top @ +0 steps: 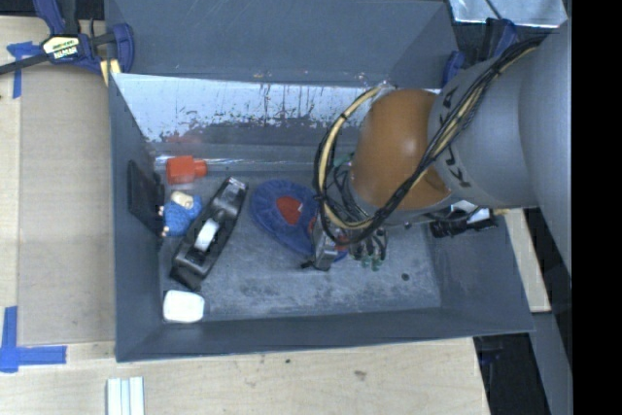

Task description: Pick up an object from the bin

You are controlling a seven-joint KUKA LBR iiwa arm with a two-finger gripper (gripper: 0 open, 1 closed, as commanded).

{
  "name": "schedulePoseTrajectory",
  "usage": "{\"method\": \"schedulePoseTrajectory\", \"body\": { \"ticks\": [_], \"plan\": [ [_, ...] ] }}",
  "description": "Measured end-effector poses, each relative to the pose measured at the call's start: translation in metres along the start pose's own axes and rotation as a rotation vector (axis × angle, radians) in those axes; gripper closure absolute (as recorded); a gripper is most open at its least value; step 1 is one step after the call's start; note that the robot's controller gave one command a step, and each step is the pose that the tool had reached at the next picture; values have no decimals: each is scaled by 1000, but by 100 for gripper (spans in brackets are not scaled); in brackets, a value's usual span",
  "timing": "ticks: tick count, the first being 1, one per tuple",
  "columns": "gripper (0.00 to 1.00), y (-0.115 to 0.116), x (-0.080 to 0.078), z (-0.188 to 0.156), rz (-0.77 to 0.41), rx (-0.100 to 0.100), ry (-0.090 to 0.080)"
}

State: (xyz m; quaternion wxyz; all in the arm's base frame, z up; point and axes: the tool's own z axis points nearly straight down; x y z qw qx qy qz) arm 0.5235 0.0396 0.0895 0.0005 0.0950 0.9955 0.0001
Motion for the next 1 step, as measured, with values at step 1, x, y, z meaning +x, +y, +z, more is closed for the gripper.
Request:
{"method": "schedulePoseTrajectory", "body": {
  "ticks": [1],
  "plan": [
    [100, -10, -4, -138, 4, -2, -10]
  ]
}}
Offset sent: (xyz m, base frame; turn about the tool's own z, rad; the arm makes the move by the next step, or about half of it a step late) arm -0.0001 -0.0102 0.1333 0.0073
